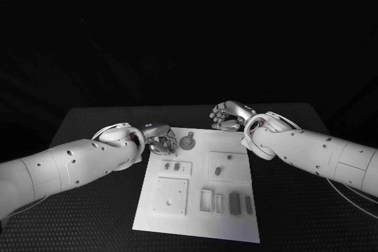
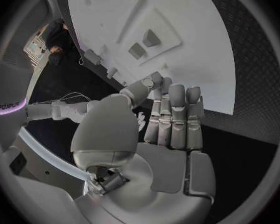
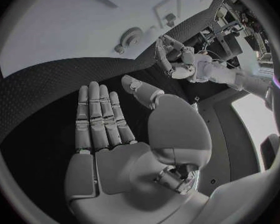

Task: Assemble the parts on the task board

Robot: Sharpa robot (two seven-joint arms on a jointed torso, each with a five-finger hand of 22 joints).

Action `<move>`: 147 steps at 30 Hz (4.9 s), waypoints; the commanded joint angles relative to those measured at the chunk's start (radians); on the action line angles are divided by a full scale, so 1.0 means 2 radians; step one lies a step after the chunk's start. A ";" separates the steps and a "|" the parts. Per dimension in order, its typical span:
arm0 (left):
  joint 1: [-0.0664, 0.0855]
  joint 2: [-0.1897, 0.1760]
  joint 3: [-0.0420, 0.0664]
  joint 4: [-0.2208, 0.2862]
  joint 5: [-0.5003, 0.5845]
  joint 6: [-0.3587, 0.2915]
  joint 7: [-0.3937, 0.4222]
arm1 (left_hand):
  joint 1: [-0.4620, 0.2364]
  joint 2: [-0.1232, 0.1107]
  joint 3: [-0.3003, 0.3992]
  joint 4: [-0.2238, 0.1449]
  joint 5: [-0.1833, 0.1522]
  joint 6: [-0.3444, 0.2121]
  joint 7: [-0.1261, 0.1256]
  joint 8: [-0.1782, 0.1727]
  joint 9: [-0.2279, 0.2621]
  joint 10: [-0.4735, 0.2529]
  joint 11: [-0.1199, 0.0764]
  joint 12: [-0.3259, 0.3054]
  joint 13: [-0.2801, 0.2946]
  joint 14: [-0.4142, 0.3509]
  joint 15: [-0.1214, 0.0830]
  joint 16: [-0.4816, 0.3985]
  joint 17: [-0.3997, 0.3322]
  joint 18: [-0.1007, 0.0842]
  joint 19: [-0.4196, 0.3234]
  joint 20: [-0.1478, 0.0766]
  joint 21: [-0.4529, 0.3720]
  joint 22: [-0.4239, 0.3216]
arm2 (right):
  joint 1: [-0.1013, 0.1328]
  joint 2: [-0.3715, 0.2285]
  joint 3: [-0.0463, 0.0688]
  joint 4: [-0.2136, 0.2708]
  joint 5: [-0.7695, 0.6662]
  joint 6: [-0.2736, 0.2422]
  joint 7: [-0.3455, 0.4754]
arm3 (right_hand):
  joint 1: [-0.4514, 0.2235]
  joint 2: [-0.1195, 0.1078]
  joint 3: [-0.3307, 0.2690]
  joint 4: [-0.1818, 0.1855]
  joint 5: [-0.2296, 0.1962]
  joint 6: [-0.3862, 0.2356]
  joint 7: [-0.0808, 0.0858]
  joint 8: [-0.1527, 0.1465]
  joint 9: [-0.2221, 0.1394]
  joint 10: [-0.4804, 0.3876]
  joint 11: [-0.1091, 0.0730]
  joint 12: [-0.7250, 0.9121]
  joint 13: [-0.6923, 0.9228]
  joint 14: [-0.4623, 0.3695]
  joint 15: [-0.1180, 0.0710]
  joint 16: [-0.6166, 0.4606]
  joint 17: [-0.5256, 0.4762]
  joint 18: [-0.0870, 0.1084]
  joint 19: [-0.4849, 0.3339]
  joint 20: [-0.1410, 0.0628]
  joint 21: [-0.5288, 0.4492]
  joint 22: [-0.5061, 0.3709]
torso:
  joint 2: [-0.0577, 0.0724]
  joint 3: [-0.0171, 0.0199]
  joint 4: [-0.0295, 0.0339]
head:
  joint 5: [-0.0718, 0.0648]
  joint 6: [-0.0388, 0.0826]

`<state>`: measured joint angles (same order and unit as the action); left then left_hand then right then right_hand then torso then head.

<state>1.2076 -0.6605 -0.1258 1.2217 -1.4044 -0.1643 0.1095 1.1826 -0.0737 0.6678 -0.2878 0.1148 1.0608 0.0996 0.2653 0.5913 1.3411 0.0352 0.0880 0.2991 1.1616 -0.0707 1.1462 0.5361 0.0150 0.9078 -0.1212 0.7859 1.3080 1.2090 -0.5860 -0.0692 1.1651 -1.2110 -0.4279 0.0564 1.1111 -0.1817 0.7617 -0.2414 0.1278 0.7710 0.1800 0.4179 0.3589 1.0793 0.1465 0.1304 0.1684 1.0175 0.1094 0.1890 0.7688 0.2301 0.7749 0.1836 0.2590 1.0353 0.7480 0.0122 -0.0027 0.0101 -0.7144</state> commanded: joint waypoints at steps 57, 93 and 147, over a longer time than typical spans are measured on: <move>-0.005 0.022 -0.013 -0.022 0.002 0.019 0.009 | 0.000 0.008 0.004 0.000 0.002 0.002 0.000 0.001 0.001 0.004 0.001 -0.002 0.000 0.004 -0.002 0.004 -0.001 0.011 0.005 -0.025 0.004 0.010 | 0.000 0.003 0.000 0.000 0.000 0.006 0.004 | 0.003 -0.004 -0.004 0.001 0.002 -0.005 0.000 0.003 -0.002 0.003 0.001 -0.004 -0.003 0.000 0.001 -0.002 -0.004 -0.005 0.003 0.003 -0.007 0.001 | 0.000 -0.0002 0.0002 | -0.003 -0.004; -0.005 0.029 -0.023 -0.028 0.003 0.007 -0.004 | -0.001 0.008 0.004 0.000 0.003 0.001 0.000 0.000 0.000 0.009 -0.001 -0.001 0.001 0.005 -0.003 0.006 0.000 0.011 0.006 -0.026 0.005 0.010 | 0.000 0.003 0.000 -0.001 0.000 0.007 0.003 | 0.003 -0.004 -0.005 0.002 0.003 -0.005 0.000 0.003 -0.003 0.004 0.001 -0.004 -0.004 0.000 0.001 -0.001 -0.006 -0.005 0.004 0.004 -0.009 0.002 | 0.000 -0.0007 0.0005 | -0.004 -0.005; -0.007 0.001 -0.012 -0.058 0.056 -0.025 -0.003 | -0.004 -0.031 -0.008 0.003 -0.008 -0.081 0.018 -0.035 -0.027 0.008 0.001 -0.008 0.006 -0.003 -0.002 0.009 -0.005 0.008 0.002 -0.026 0.004 0.009 | 0.000 -0.031 0.000 0.010 0.009 0.042 0.017 | 0.001 -0.007 -0.018 0.000 0.003 -0.003 -0.002 0.007 -0.005 0.008 0.000 -0.004 -0.010 0.001 0.002 0.002 -0.013 -0.003 0.007 0.005 -0.016 0.008 | 0.000 -0.0004 0.0002 | -0.009 -0.002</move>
<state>1.1926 -0.6583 -0.1518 1.1100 -1.3564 -0.2019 0.0902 1.1758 -0.1260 0.6543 -0.2870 0.1014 0.9024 0.1359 0.1950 0.5378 1.3609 0.0377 0.0738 0.3118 1.1586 -0.0724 1.1624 0.5247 0.0227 0.9113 -0.1246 0.7936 1.3075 1.2092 -0.6450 -0.0691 1.1807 -1.1983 -0.3942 0.0667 1.1151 -0.1962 0.7299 -0.2427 0.1291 0.7639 0.1800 0.4293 0.3502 1.0924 0.1443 0.1226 0.1493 1.0147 0.1122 0.1920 0.7436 0.2302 0.7866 0.1946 0.2294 1.0515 0.7473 0.0102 -0.0019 -0.0057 -0.7201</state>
